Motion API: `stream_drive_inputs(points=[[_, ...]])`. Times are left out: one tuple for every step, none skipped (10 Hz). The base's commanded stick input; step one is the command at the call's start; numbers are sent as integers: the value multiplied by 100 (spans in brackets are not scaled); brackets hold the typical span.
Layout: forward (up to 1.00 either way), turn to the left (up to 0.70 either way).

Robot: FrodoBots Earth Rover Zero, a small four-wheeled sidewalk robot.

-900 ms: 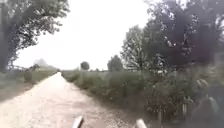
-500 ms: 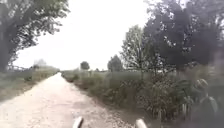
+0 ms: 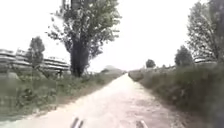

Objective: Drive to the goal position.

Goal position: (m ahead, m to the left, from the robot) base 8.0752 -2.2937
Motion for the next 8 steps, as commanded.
stream_drive_inputs(points=[[0,0],[0,33],[0,25],[0,0],[0,0],[0,0],[0,0],[0,-1]])
